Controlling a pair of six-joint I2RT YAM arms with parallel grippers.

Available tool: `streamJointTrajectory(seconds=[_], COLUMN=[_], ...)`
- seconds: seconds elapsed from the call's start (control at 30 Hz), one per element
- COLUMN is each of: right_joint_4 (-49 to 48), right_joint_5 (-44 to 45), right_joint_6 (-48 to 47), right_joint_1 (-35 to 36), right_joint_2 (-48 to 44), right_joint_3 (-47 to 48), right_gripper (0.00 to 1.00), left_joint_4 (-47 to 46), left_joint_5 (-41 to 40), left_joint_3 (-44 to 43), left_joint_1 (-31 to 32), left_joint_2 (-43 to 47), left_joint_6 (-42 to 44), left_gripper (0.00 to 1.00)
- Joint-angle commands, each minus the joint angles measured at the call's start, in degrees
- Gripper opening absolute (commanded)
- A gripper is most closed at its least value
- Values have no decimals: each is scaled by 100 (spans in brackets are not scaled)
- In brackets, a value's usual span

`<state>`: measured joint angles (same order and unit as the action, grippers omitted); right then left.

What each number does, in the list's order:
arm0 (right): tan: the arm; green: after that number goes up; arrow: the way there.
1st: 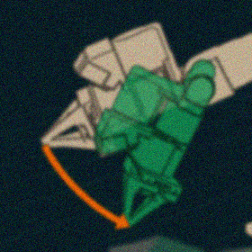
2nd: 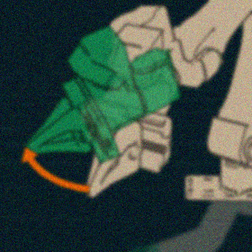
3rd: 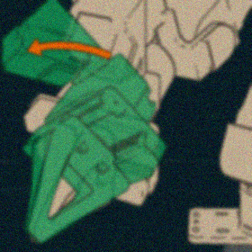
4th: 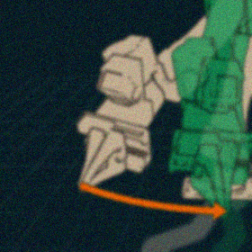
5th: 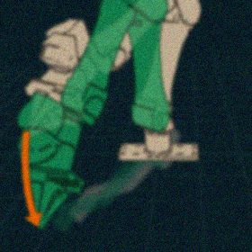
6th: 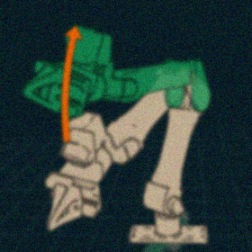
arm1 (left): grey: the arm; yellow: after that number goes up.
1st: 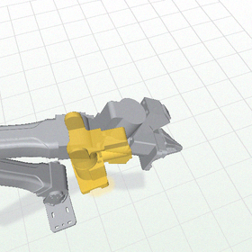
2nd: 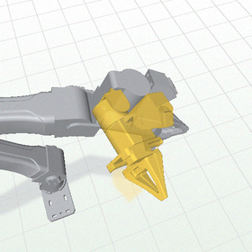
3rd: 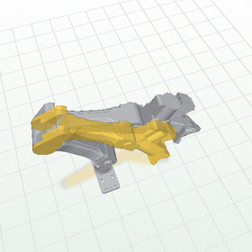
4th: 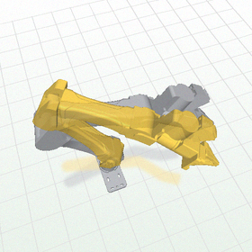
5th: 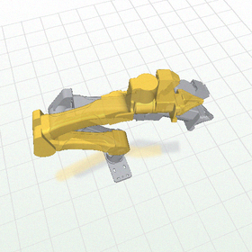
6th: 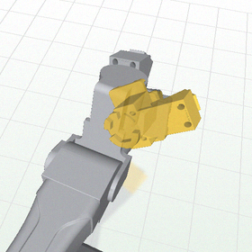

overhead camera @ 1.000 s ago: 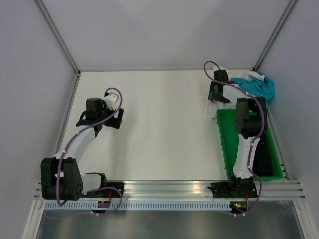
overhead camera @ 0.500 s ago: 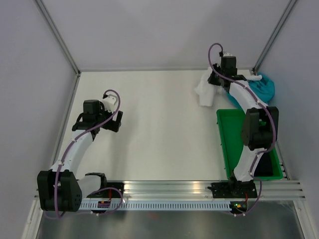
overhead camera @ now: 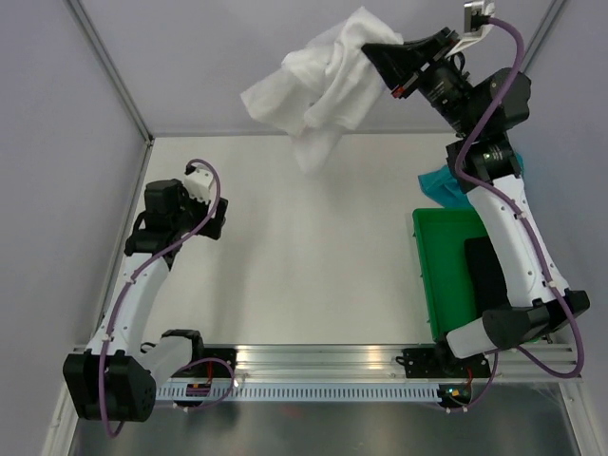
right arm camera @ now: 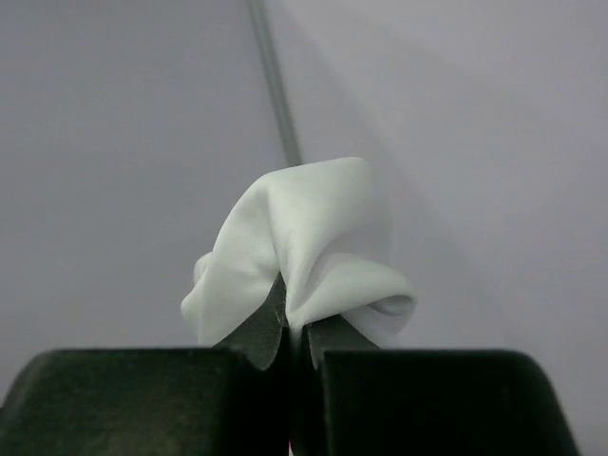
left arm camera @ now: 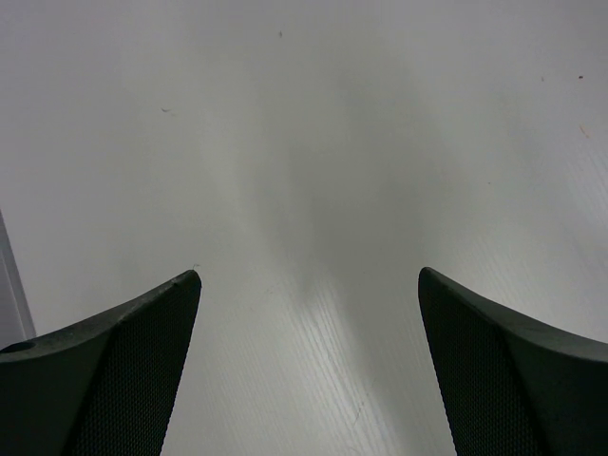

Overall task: Roll the t-shirts
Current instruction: Move the tshirt to the center of the board

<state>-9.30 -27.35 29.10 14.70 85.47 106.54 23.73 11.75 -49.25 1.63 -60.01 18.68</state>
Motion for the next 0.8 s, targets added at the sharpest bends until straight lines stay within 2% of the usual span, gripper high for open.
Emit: streamJointTrajectory(seconds=[0.0,0.2,0.23,0.27,0.3,0.33,0.37,0.4,0.5,0.6,0.63,0.7,0.77], right_joint_4=[-719,-872,-837,-776,-323,56,521,1483,2273,1820,1766,1844,1871], right_joint_5=[-675,-482,-420,-107,158,439,833,1655,2611,2560,2577,2656,2700], right_joint_6=[839,1177,1159,1159,1098,950,496,317,78,-27,-97,-308,-344], right_joint_1=[462,982,1069,1070,1070,1079,1062,1035,825,789,841,1069,1297], right_joint_2=[5,4,74,127,189,398,557,724,1278,1069,938,857,778], right_joint_3=[-798,-2363,-2879,-3128,-3305,-3454,-3404,-3168,-3051,-3576,-3649,-3798,-4060], right_gripper=[0,1,1,10,22,42,73,76,79,77,76,74,72], left_joint_4=[115,343,369,404,483,501,510,545,650,958,993,1064,1064], left_joint_5=[-225,-506,-629,-665,-682,-683,-648,-595,-367,63,395,757,1092], left_joint_3=[-365,-559,-568,-550,-533,-489,-384,-314,-146,-120,-93,-32,39], left_joint_1=[-66,-145,-154,-154,-145,-145,-145,-154,-154,-154,-145,-119,179], left_joint_2=[244,665,692,718,736,736,727,658,412,183,61,-54,-221], left_joint_6=[-233,-242,-233,-189,-145,-102,-5,48,233,435,479,558,654], left_gripper=[100,100,100,100,100,100,100,100,100,92,86,79,79])
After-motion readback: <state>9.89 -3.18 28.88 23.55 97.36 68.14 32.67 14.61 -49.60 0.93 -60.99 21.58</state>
